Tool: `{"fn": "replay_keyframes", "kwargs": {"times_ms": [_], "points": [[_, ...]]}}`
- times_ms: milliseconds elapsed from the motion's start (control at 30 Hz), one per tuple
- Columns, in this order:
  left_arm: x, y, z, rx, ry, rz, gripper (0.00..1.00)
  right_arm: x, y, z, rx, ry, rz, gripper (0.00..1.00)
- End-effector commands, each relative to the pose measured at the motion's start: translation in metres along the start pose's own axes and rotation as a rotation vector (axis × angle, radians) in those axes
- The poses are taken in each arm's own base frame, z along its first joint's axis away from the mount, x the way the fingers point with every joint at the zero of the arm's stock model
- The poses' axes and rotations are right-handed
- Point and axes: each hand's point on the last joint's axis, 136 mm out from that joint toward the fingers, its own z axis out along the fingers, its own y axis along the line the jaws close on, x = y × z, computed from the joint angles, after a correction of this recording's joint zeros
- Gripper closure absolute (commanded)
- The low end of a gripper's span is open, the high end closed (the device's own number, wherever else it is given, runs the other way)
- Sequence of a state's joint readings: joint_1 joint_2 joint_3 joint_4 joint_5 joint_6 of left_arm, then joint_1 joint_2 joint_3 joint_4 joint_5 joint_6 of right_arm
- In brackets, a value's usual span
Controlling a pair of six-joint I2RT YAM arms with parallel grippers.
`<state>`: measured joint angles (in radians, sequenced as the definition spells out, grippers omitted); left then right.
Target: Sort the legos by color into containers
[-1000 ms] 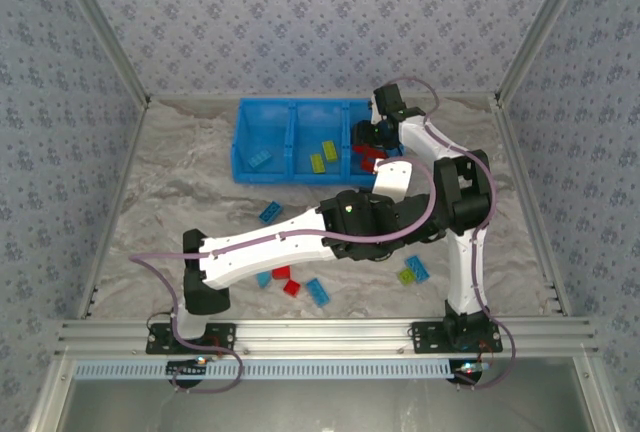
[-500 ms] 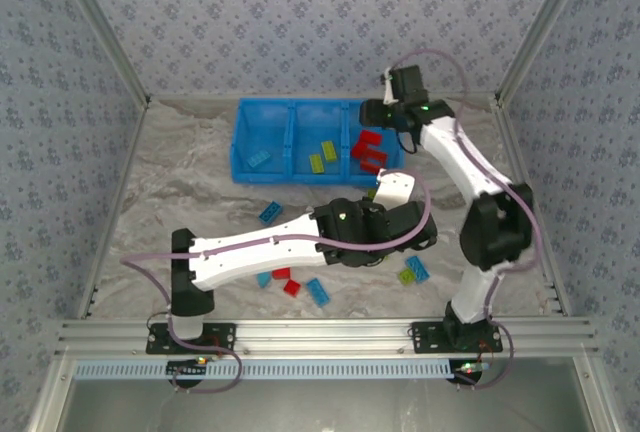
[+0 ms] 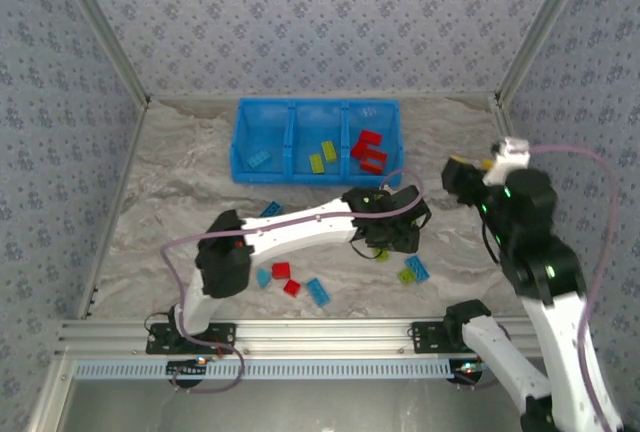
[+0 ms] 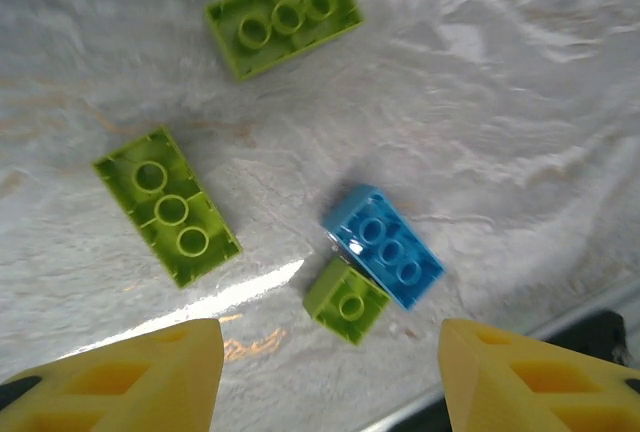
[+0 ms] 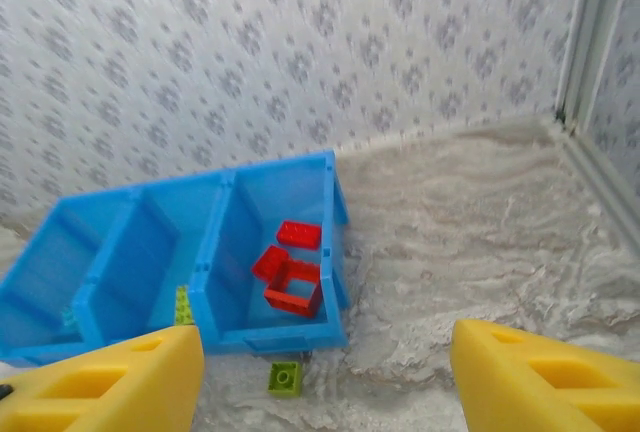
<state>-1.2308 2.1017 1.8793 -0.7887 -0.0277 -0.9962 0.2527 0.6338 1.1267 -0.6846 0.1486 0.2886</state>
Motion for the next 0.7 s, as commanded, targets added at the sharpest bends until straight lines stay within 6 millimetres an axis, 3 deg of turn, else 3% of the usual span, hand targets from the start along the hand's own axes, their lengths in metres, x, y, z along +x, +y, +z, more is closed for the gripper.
{"fn": "replay_keyframes", "kwargs": {"times_ms": [0,100,200,400,667], "points": [[0.016,-0.027,0.014,0.068,0.115,-0.150,0.39,0.027,-0.002,-0.027,-0.050,0.040,-0.046,0.31],[0.028,-0.026,0.037,0.062,0.178,-0.238,0.37,0.023,0.011,-0.067,-0.178,-0.058,-0.072,0.29],[0.031,-0.034,0.051,0.069,0.201,-0.253,0.37,0.015,0.021,-0.093,-0.256,-0.114,-0.083,0.27],[0.022,-0.034,0.059,0.036,0.162,-0.250,0.34,0.018,0.031,-0.094,-0.309,-0.075,-0.065,0.27],[0.025,-0.024,0.075,-0.028,0.196,-0.245,0.34,0.014,0.036,-0.092,-0.330,-0.073,-0.060,0.27]]}}
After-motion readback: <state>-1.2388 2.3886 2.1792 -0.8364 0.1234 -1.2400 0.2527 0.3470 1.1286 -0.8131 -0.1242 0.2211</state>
